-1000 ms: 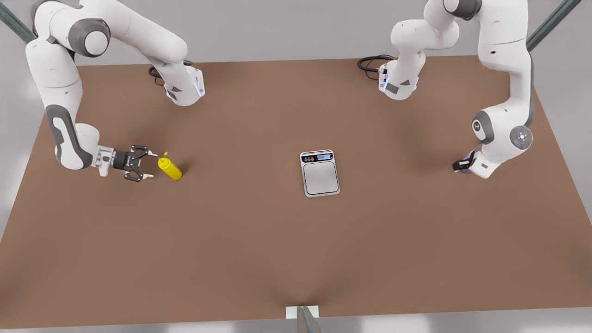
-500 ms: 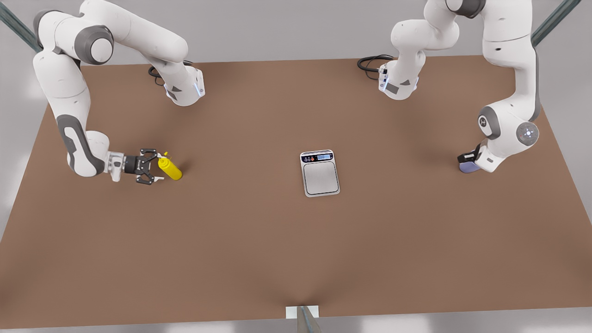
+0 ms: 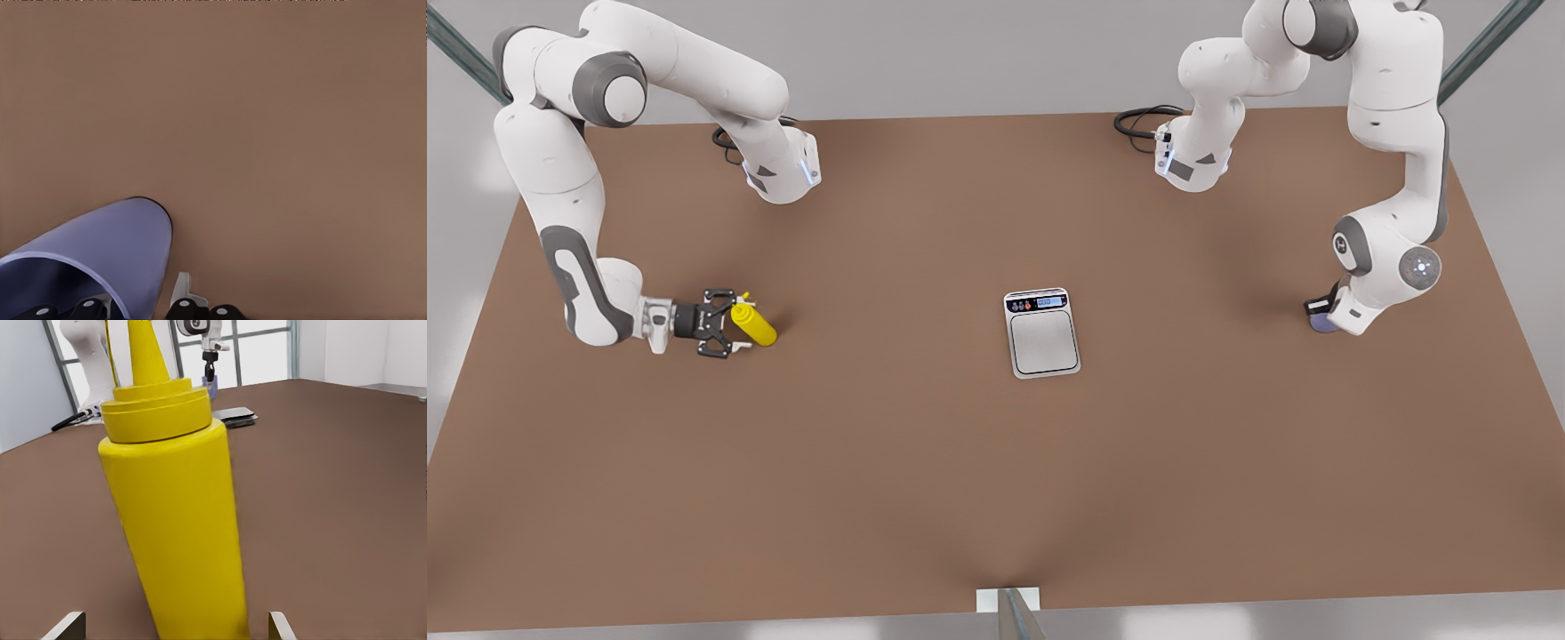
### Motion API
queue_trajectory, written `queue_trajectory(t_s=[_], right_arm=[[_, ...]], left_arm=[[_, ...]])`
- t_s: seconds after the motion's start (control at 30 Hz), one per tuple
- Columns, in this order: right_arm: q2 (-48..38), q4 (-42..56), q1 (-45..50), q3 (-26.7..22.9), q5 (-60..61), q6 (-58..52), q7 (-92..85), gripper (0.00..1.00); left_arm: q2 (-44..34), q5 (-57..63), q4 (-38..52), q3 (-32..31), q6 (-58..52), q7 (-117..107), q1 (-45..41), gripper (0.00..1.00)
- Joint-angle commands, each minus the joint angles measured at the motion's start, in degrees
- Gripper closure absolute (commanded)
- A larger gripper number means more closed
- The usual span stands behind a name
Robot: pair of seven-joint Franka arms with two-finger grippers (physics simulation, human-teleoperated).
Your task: Move cup to the weight, pick up sauce bottle, pour sauce
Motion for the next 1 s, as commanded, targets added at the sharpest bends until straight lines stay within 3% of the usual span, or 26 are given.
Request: queue_trajectory(t_s=[0.0,0.43,0.63,0.7,0.97], right_arm=[[0.09,0.26,0.0,0.01,0.09,0.0,0.0,0.0],[1.23,1.14,1.23,1.68,3.16,-0.09,0.0,0.0],[1.58,1.14,1.58,1.68,3.51,-0.09,0.0,0.0],[1.58,1.14,1.67,1.68,3.6,0.0,0.0,0.2],[1.67,1.49,2.19,1.68,3.87,0.0,0.0,0.26]], left_arm=[[0.09,0.05,0.0,0.0,0.0,0.0,0.0,0.79],[-2.2,0.05,0.09,-0.26,0.71,0.17,-0.09,0.79],[-2.55,-4.26,1.23,-5.44,2.11,0.0,-0.09,0.79],[-2.55,-6.1,1.49,-7.2,2.11,-0.09,-0.09,0.79],[-2.55,-8.48,3.16,-12.13,1.5,-10.63,-4.04,0.79]])
